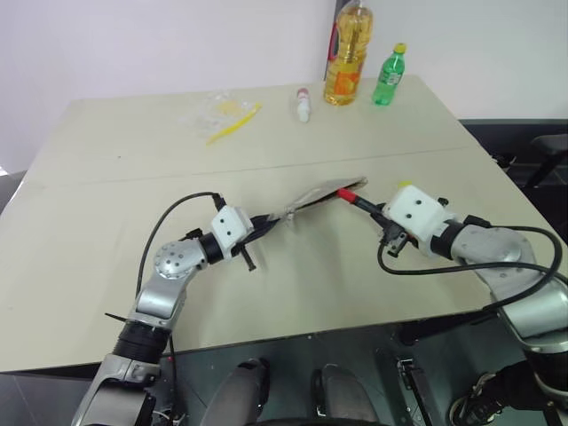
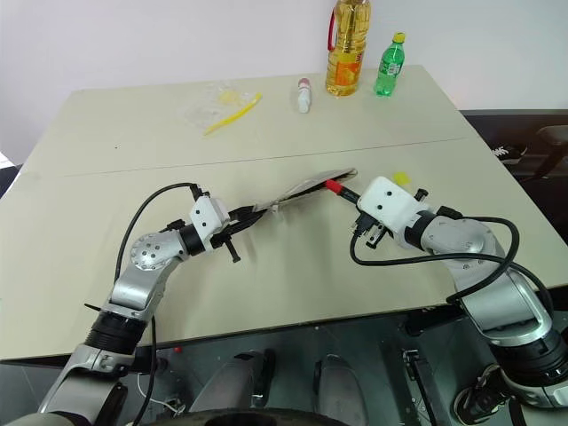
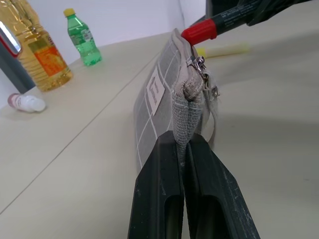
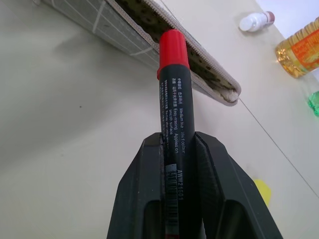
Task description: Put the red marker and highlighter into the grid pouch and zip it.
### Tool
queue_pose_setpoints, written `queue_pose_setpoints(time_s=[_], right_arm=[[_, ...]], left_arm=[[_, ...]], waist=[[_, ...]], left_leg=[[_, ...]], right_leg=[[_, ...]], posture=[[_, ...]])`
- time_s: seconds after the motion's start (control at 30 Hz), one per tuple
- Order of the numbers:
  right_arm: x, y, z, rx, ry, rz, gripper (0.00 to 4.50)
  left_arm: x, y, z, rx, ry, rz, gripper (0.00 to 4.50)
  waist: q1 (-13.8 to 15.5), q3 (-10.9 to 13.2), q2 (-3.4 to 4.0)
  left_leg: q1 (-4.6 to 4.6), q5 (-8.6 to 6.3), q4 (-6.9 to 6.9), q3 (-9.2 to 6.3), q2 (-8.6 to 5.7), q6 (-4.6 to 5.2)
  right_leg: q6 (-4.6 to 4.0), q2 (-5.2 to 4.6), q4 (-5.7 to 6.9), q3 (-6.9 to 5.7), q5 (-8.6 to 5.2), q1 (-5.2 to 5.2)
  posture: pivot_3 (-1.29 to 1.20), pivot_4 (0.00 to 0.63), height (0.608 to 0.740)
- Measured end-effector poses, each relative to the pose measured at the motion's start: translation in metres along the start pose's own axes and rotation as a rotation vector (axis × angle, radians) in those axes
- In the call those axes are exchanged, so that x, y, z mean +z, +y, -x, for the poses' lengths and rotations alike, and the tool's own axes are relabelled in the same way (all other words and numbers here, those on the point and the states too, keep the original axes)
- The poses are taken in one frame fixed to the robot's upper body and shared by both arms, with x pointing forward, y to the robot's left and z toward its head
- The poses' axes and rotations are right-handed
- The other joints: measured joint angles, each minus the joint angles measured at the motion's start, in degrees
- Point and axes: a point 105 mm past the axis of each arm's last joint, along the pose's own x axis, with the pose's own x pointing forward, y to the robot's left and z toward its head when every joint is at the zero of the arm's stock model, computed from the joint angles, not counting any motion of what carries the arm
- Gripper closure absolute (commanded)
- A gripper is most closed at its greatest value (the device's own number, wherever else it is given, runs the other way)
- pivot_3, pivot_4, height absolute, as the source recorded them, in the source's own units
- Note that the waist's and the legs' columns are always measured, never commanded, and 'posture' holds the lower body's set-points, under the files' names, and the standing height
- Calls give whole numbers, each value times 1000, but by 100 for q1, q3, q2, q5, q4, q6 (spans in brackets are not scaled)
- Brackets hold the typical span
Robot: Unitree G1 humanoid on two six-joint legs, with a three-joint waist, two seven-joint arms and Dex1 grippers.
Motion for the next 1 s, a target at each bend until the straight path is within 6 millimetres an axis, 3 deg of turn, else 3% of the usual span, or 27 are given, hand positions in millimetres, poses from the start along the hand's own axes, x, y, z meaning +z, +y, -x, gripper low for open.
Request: queue_pose_setpoints(time_s=[0.23,0.4,0.57,0.7,0.8,0.97,1.0], right_arm=[[-3,2,-1,26,24,98,4181],[-1,12,4,159,58,441,4181],[9,37,1,284,-21,616,4181],[30,38,-8,266,-107,660,4181],[32,37,-12,256,-118,639,4181],[25,33,-9,248,-88,582,1703],[25,30,-6,239,-85,551,1703]], left_arm=[[3,-3,1,-21,-4,-12,4500],[5,-15,5,-134,12,-65,4500],[10,-29,7,-255,10,-101,4500],[18,-37,11,-329,-11,-121,4500],[21,-38,12,-339,-16,-122,4500],[19,-36,11,-317,-8,-104,4500],[18,-35,11,-308,-5,-99,4500]], waist=[[-2,0,1],[-7,1,3],[-18,2,4],[-11,2,4],[11,2,4],[0,2,4],[1,2,4]], left_leg=[[0,0,0,0,0,0],[1,-1,-4,2,2,-1],[0,0,-5,2,3,-1],[1,0,-5,1,4,-1],[1,0,-5,-1,1,0],[0,0,-6,-1,1,0],[0,0,-6,0,1,0]], right_leg=[[-1,0,0,0,0,0],[-1,1,-10,-1,0,2],[-5,1,-18,0,0,3],[-9,3,-20,1,1,4],[-10,2,-20,1,1,5],[-8,2,-29,1,3,9],[-8,2,-29,1,3,9]], posture=[[0,150,740],[0,150,740],[0,150,740],[0,150,740],[0,150,740],[0,150,740],[0,150,740]])
